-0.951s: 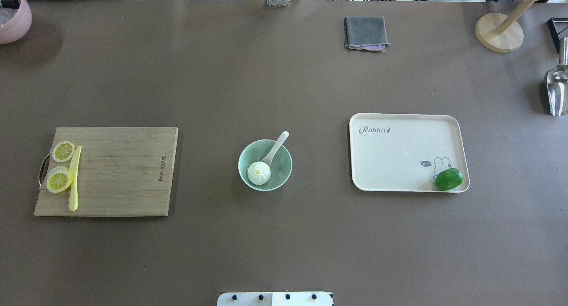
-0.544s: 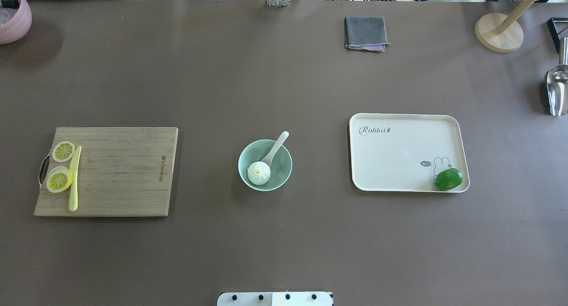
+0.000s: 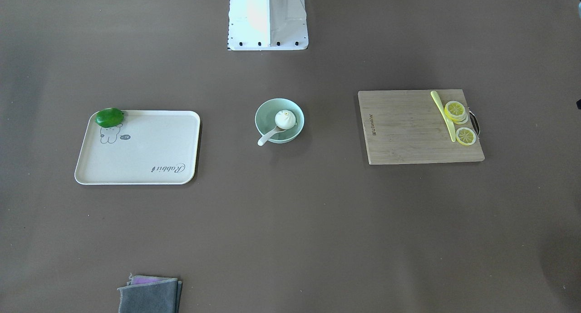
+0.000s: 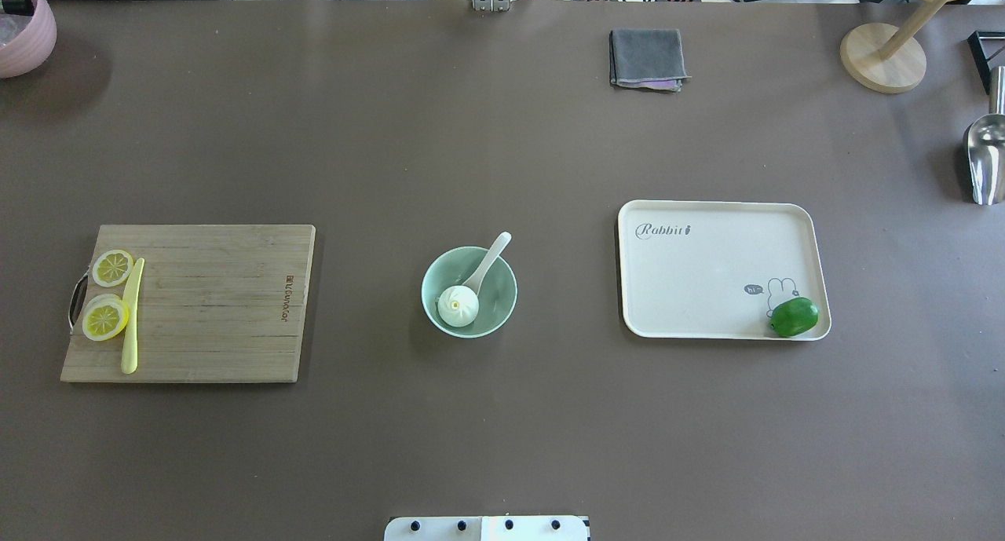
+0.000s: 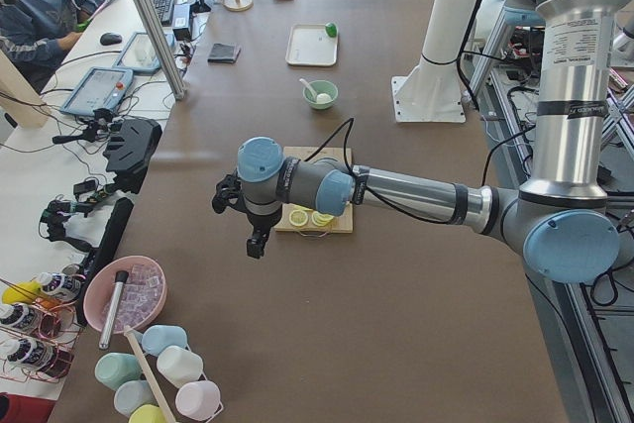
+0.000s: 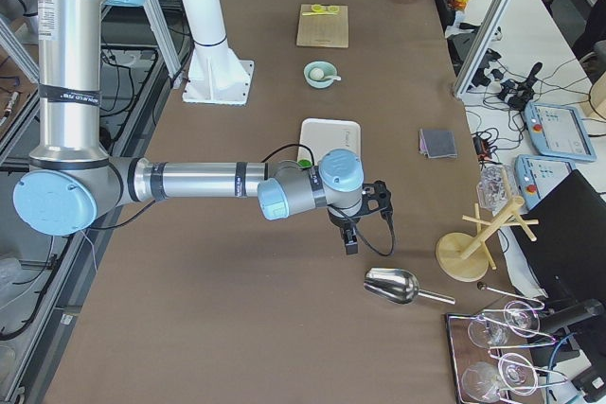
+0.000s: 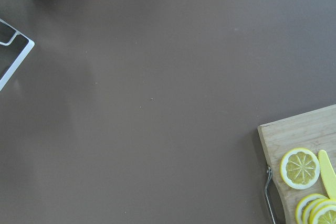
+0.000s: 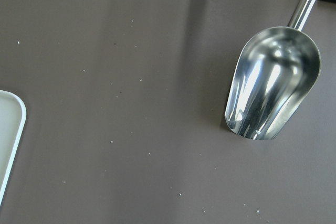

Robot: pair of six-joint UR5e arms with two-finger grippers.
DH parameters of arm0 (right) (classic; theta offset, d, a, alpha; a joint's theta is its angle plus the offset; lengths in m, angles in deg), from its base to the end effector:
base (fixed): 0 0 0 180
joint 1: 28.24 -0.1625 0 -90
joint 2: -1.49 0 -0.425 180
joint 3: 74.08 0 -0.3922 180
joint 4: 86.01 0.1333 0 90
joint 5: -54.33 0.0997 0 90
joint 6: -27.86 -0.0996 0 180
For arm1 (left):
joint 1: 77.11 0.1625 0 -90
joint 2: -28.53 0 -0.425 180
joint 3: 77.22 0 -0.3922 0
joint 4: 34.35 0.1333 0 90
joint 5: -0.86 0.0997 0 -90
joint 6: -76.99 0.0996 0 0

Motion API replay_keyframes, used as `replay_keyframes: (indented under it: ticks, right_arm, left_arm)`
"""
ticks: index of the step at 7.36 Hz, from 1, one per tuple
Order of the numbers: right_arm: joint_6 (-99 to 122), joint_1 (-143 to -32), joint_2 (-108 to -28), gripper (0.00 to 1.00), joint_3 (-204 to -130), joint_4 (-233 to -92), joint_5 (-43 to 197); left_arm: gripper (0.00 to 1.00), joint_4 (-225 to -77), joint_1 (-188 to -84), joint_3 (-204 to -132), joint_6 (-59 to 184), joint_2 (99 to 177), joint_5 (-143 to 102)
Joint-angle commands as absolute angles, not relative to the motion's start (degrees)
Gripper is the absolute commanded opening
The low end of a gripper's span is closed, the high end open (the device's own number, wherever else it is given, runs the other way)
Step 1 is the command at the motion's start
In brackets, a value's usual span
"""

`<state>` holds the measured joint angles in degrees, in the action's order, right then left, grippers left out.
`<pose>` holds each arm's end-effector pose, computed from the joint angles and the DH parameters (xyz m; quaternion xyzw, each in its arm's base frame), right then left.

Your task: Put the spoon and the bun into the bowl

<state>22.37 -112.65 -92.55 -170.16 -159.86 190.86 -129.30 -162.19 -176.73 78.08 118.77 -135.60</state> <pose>0.0142 -0.4818 0.6065 0.1069 -0.4022 -0.0632 0.9071 -0.0178 -0.5056 0.5621 0.1044 0.3949 0.0982 0.9075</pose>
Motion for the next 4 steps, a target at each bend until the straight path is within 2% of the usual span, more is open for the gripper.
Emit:
replay_keyframes:
  ticks: [1, 4]
  right_arm:
    - [22.32, -111.83, -91.77, 1.00, -170.06, -159.93, 190.74]
    - [22.32, -111.82, -89.74, 1.00, -169.88, -159.93, 188.73]
  left_arm:
    - [0.98, -129.10, -162.19, -176.10, 78.04, 119.67, -135.64]
    - [0.98, -128.83, -162.19, -174.61, 78.04, 121.07, -135.55]
